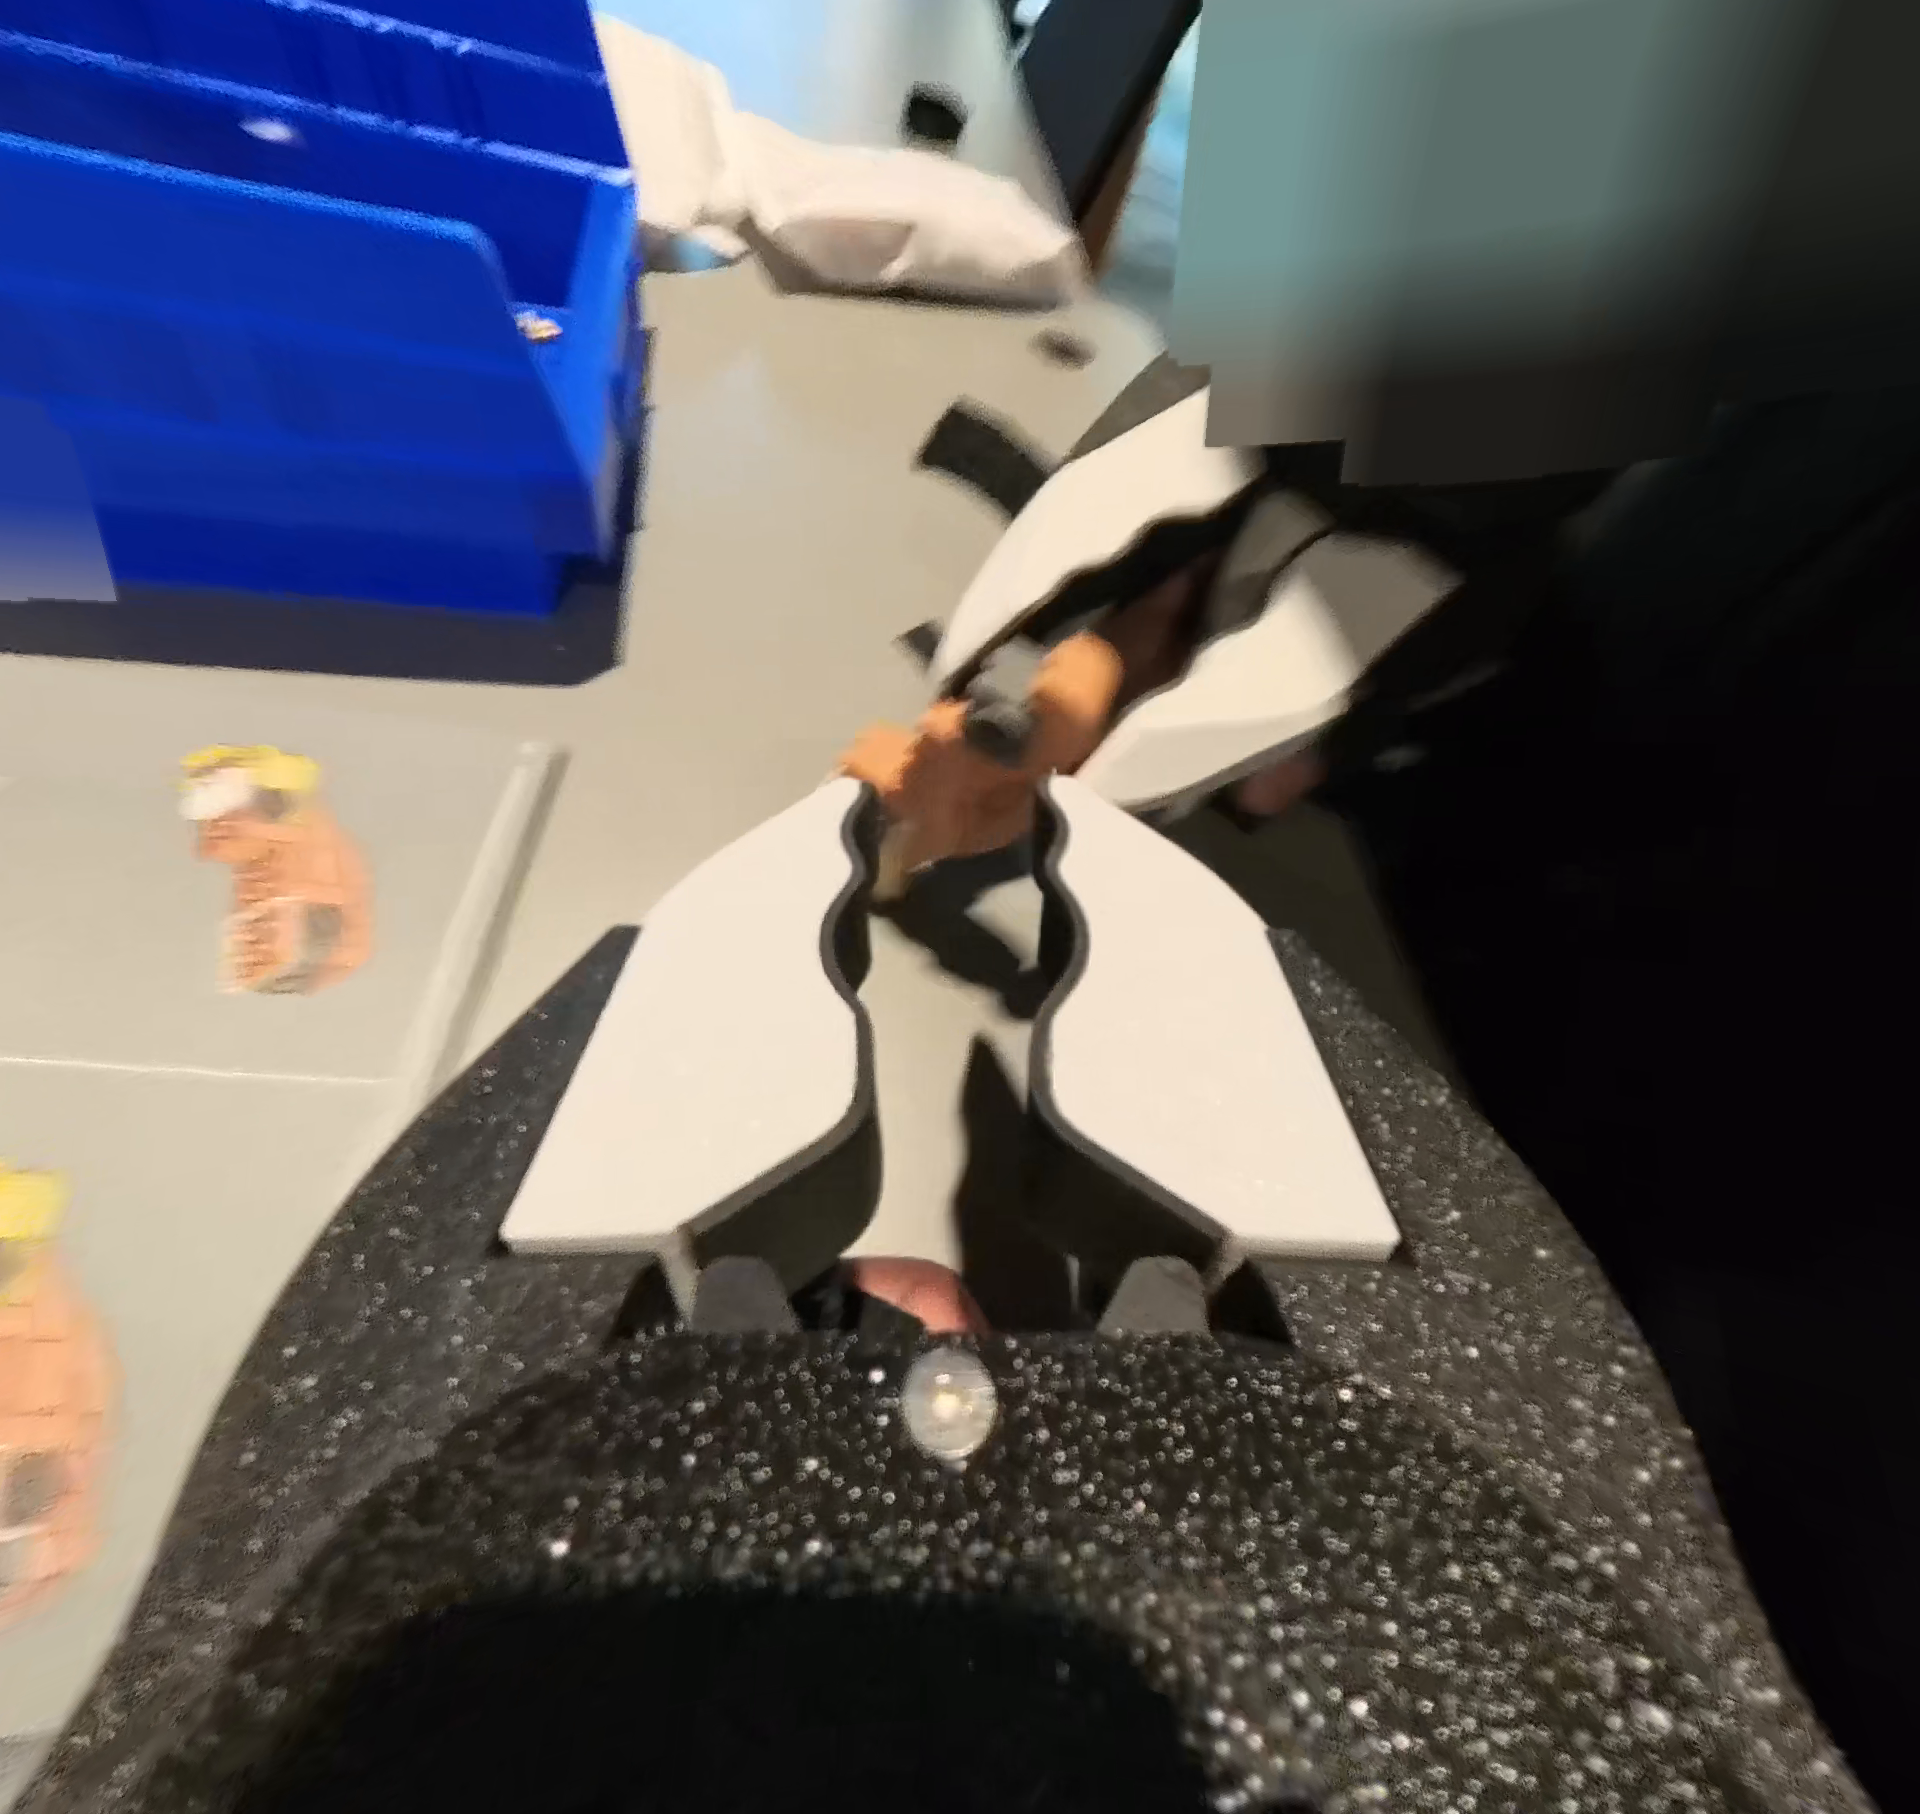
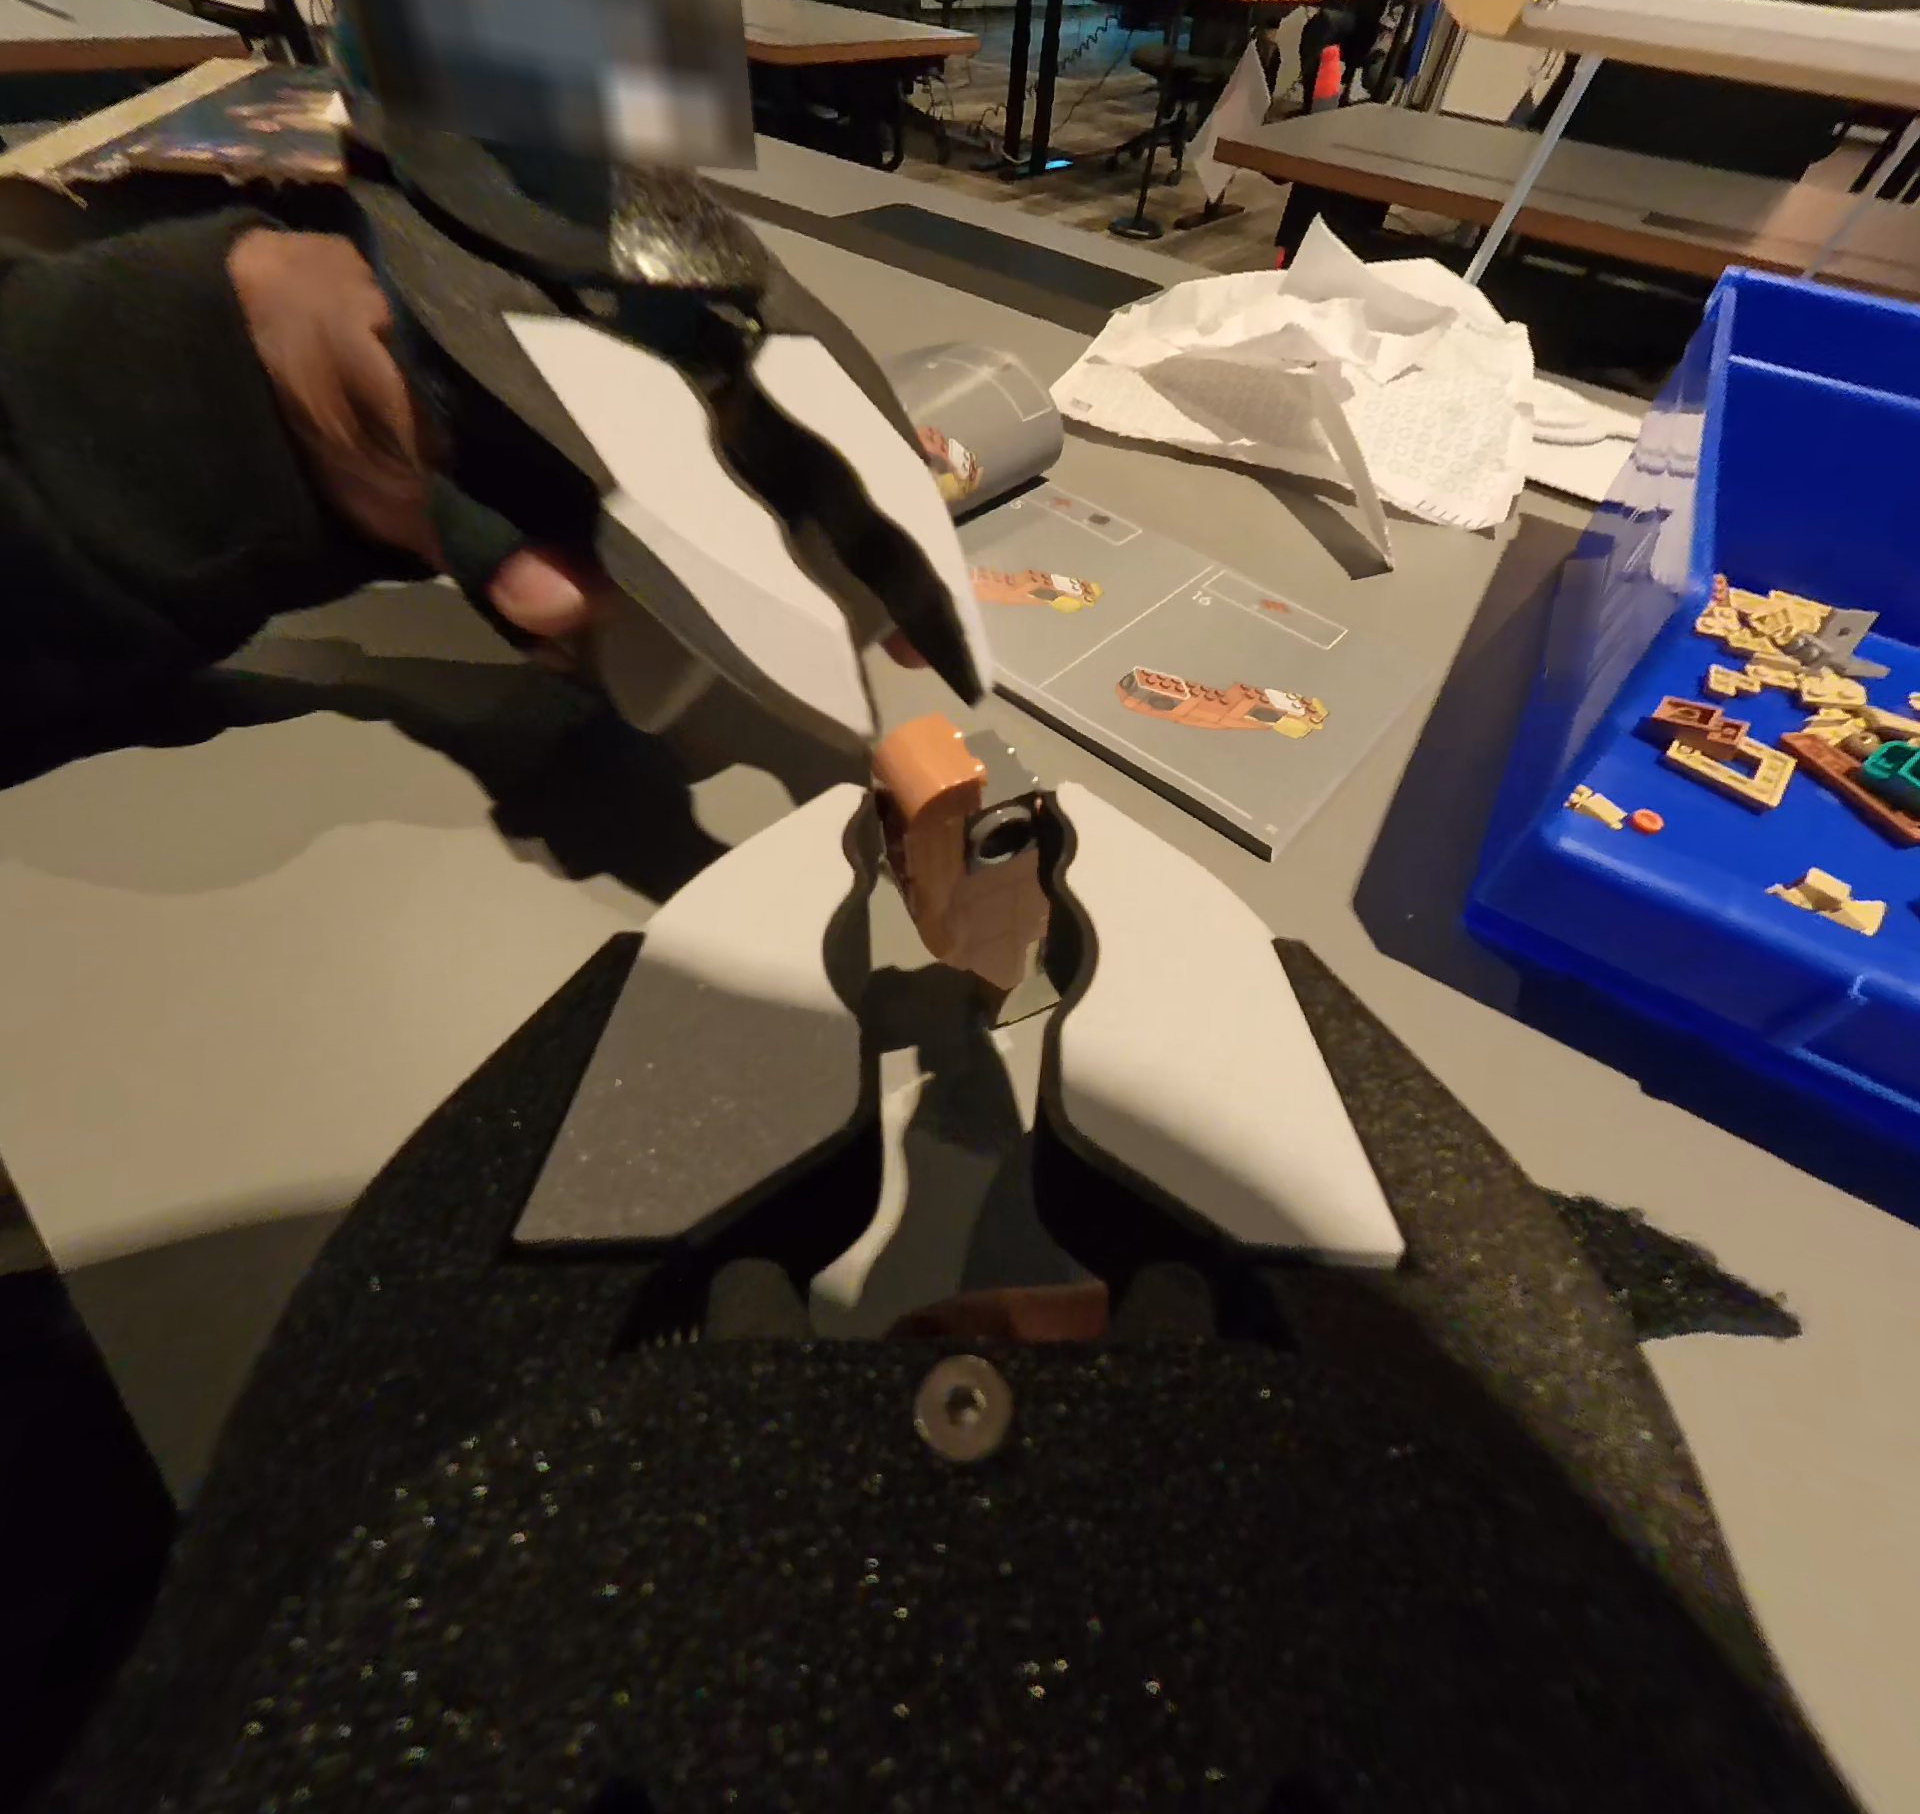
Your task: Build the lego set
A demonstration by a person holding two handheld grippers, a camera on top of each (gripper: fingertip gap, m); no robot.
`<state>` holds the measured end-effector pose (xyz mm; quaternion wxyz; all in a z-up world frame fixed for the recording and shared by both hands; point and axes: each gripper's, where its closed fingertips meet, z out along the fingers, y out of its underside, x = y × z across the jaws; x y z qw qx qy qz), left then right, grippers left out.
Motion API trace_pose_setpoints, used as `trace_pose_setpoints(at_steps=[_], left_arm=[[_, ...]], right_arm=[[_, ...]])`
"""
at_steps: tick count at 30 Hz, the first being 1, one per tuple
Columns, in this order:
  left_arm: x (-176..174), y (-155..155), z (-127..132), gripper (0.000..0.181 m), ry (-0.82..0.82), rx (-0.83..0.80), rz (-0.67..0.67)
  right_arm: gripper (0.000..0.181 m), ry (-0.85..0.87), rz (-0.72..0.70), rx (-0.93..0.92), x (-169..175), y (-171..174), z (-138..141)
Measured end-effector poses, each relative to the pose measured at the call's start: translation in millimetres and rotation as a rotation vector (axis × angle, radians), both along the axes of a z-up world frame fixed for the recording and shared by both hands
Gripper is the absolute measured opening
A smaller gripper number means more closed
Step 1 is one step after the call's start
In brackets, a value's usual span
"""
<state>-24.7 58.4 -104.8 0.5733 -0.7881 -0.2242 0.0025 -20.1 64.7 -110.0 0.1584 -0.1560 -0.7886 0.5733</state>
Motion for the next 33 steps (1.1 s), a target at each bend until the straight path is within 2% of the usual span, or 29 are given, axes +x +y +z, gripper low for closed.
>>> trace_pose_setpoints(at_steps=[3,8,12,18,21,27,33], left_arm=[[6,9,14,0.027,-0.095,0.076,-0.002],[4,19,3,0.030,-0.197,-0.021,0.086],[-5,14,-5,0.039,-0.189,-0.117,0.210],[-6,12,-3,0.036,-0.099,-0.200,0.286],[-4,14,-1,0.022,-0.052,-0.215,0.286],[-3,12,1,0.020,0.009,-0.162,0.238],[-11,11,3,0.017,-0.080,-0.049,0.143]], right_arm=[[0.030,0.028,-0.011,0.021,-1,-1,-1],[0.034,0.046,-0.026,0.039,-2,-3,-2],[0.034,0.057,-0.042,0.048,-5,-2,-3],[0.032,0.076,-0.064,0.056,-5,-1,-3],[0.034,0.078,-0.062,0.060,-4,-1,-3],[0.037,0.057,-0.011,0.043,-2,0,-2],[0.045,0.095,0.060,0.004,-17,16,8]])
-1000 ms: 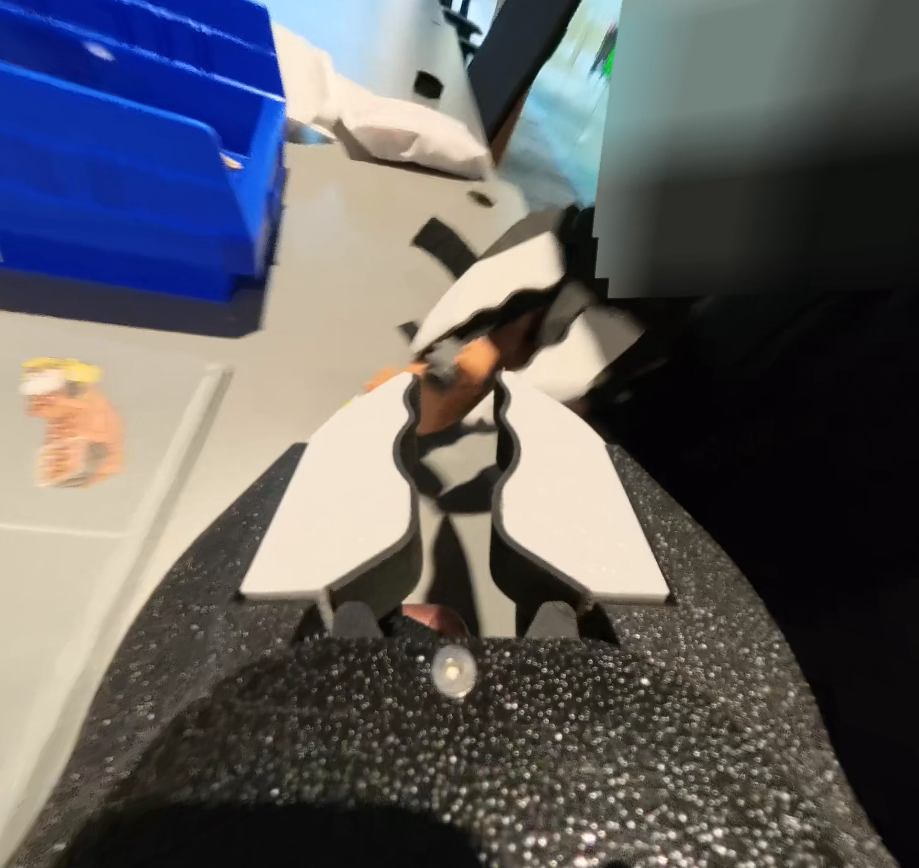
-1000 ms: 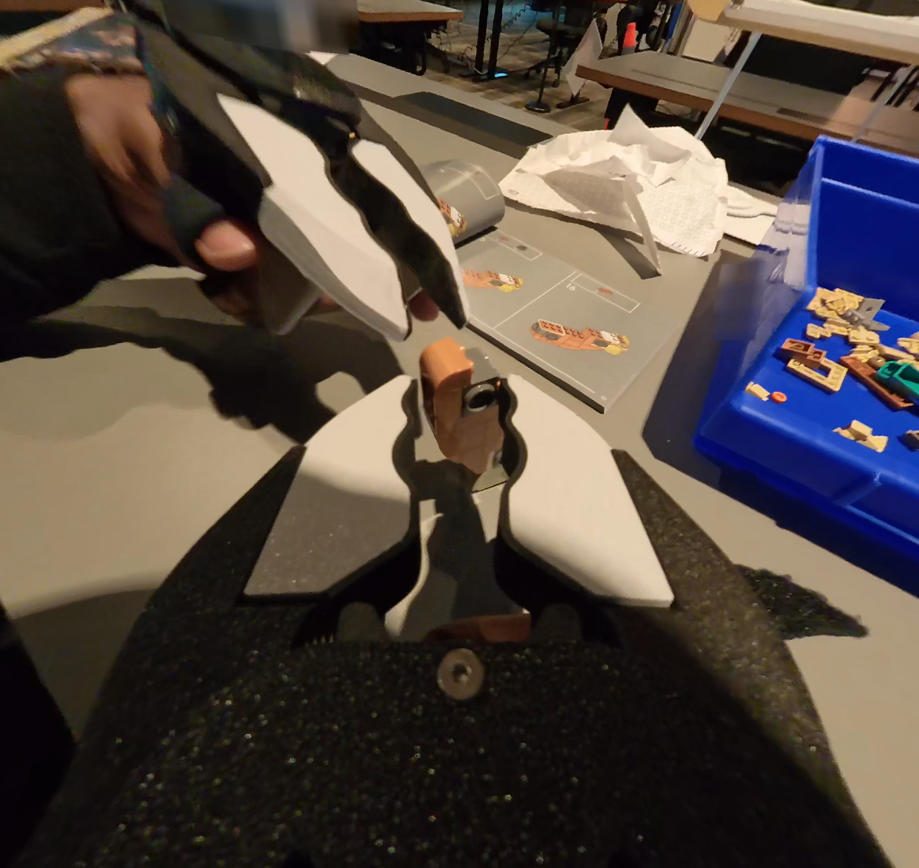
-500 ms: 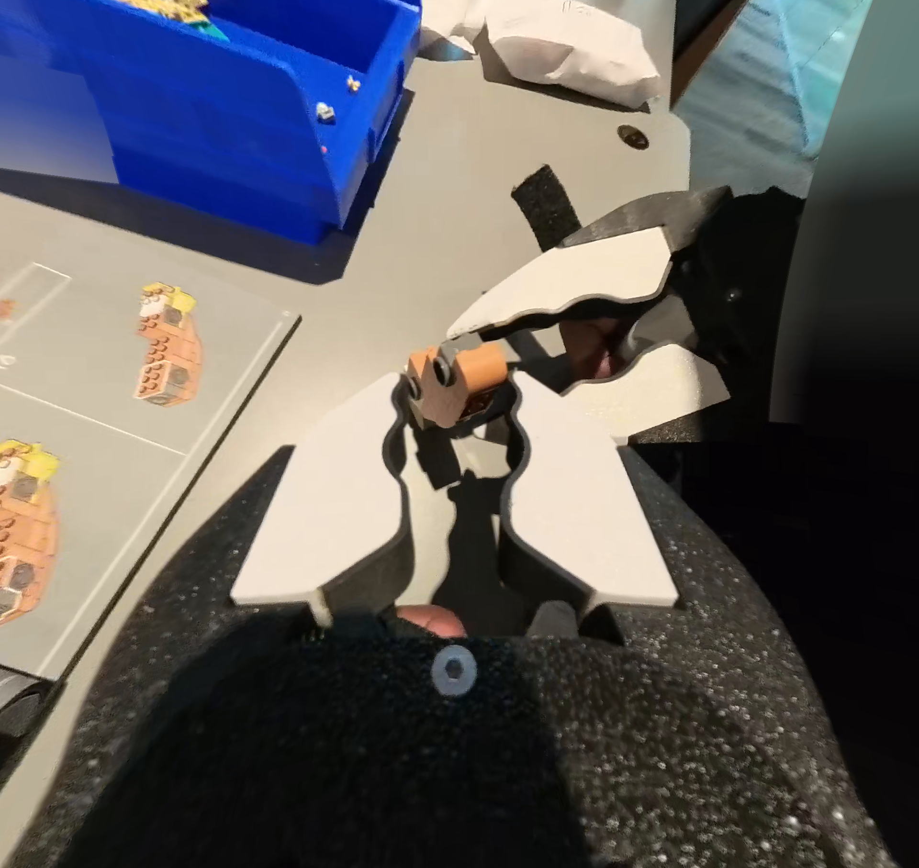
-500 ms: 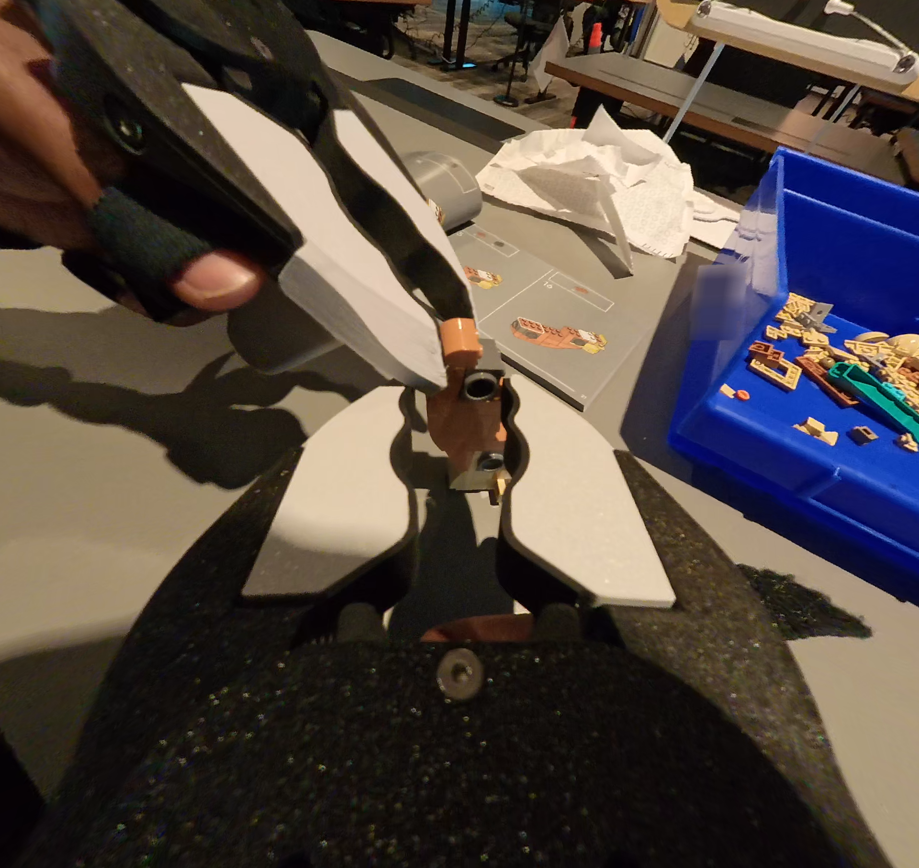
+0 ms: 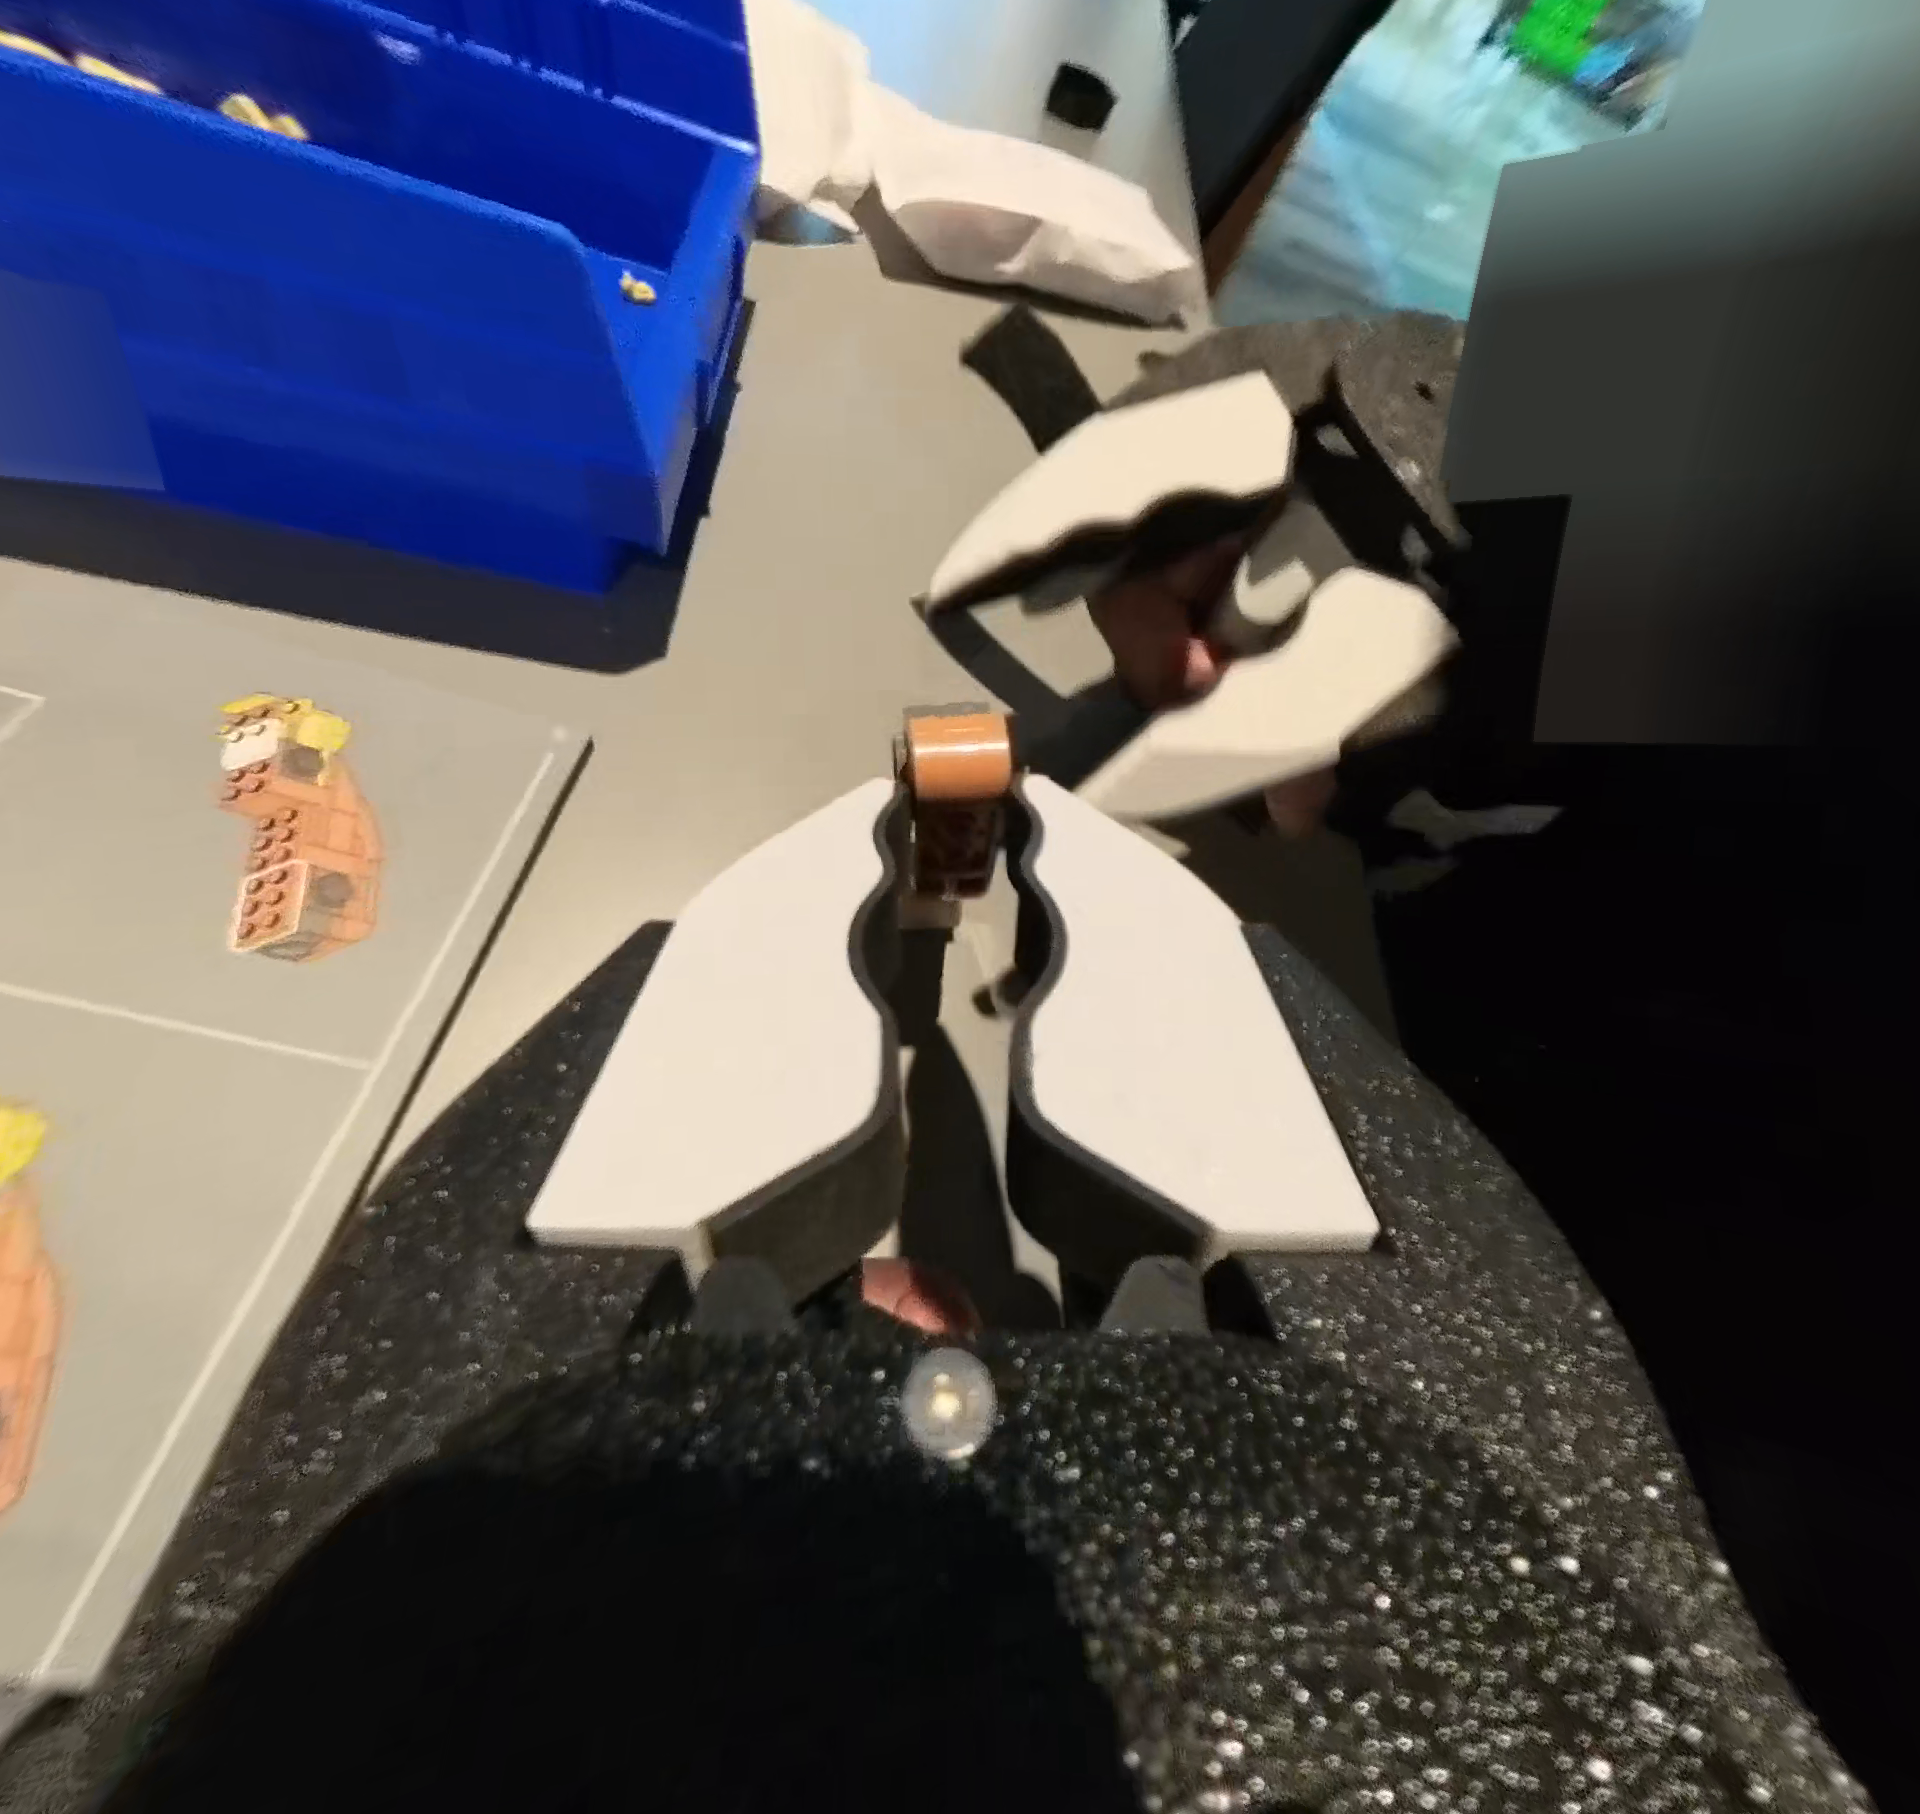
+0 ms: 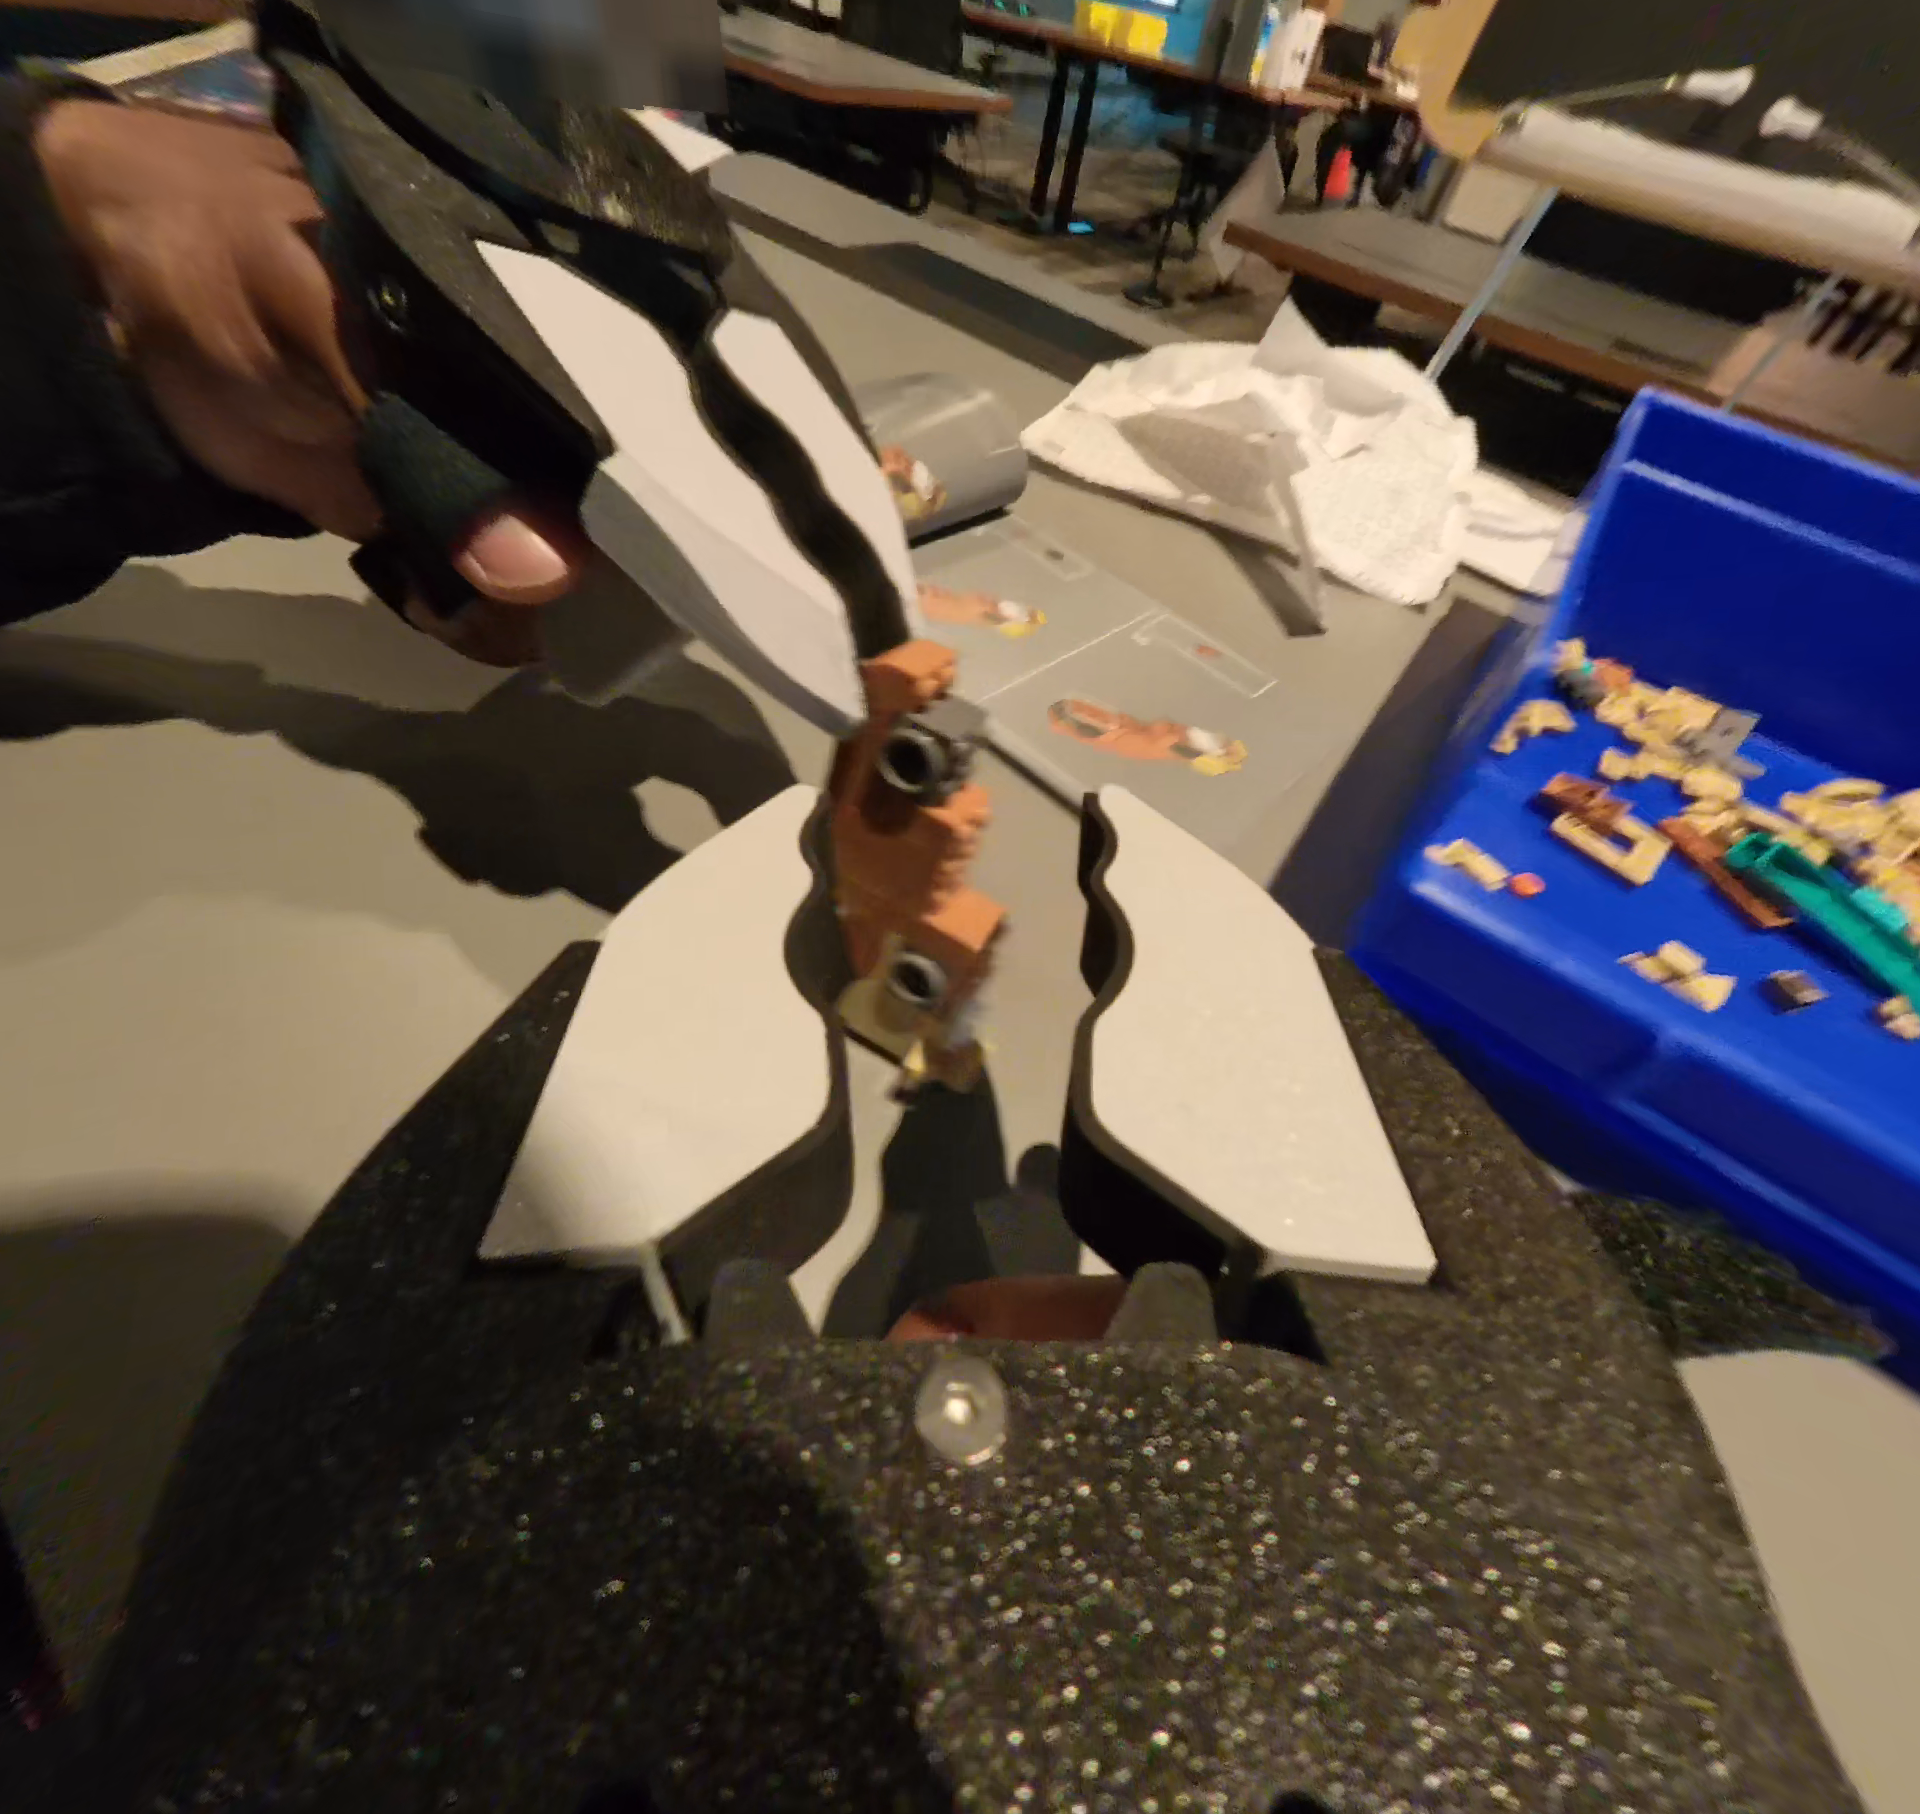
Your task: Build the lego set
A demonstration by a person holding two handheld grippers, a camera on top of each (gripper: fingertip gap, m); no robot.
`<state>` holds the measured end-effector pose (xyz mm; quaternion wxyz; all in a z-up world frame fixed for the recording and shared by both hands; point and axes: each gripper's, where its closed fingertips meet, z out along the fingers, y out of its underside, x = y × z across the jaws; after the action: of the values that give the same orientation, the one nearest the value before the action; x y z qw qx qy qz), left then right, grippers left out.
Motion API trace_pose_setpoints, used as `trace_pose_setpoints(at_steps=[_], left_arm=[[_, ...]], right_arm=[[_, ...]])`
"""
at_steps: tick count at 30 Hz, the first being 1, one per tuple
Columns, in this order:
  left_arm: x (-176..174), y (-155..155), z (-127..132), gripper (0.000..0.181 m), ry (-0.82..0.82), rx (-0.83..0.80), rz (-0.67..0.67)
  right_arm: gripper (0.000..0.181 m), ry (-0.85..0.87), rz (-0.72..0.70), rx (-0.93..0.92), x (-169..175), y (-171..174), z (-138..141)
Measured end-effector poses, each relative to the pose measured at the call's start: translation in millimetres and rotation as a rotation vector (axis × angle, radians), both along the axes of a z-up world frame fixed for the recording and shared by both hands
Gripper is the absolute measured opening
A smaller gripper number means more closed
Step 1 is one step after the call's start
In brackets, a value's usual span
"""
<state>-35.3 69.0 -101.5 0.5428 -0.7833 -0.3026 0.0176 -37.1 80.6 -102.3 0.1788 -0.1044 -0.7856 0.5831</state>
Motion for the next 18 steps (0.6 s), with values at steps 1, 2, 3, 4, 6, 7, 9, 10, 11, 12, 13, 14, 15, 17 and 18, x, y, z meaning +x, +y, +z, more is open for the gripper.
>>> trace_pose_setpoints(at_steps=[1,2,3,4,6,7,9,10,11,12,13,14,15,17,18], left_arm=[[-1,-1,-1,0.017,-0.013,0.015,-0.011],[-2,-2,-1,0.017,-0.017,0.030,-0.024],[-4,-1,-1,0.017,-0.015,0.043,-0.038],[-4,-1,-1,0.017,-0.012,0.055,-0.057],[-4,0,-1,0.017,-0.013,0.085,-0.101],[-5,1,-1,0.017,-0.010,0.098,-0.114],[-2,4,-1,0.017,-0.001,0.121,-0.147],[-2,5,-1,0.017,-0.001,0.133,-0.152],[-2,5,-1,0.017,-0.004,0.145,-0.150],[-4,0,-2,0.017,-0.007,0.157,-0.143],[-5,-1,-1,0.017,-0.011,0.172,-0.134],[-5,-2,0,0.017,-0.018,0.182,-0.123],[-6,-3,1,0.018,-0.022,0.196,-0.104],[-11,-10,7,0.027,-0.034,0.245,-0.030],[-14,-12,10,0.030,-0.042,0.276,0.016]], right_arm=[[0.044,-0.008,0.028,-0.004,-3,2,2],[0.043,-0.034,0.071,-0.008,-5,3,3],[0.042,-0.080,0.121,-0.009,-5,3,2],[0.042,-0.140,0.166,-0.001,-6,3,-1],[0.042,-0.253,0.235,0.035,-7,1,-11],[0.042,-0.292,0.254,0.065,-9,0,-17],[0.041,-0.341,0.283,0.135,-9,-3,-30],[0.038,-0.365,0.306,0.163,-6,-4,-34],[0.032,-0.381,0.333,0.175,-2,-6,-35],[0.024,-0.396,0.352,0.174,1,-8,-35],[0.020,-0.420,0.359,0.169,3,-9,-35],[0.019,-0.451,0.363,0.164,4,-10,-35],[0.019,-0.482,0.367,0.158,6,-11,-35],[0.018,-0.539,0.319,0.115,1,-12,-33],[0.018,-0.578,0.291,0.079,-2,-13,-30]])
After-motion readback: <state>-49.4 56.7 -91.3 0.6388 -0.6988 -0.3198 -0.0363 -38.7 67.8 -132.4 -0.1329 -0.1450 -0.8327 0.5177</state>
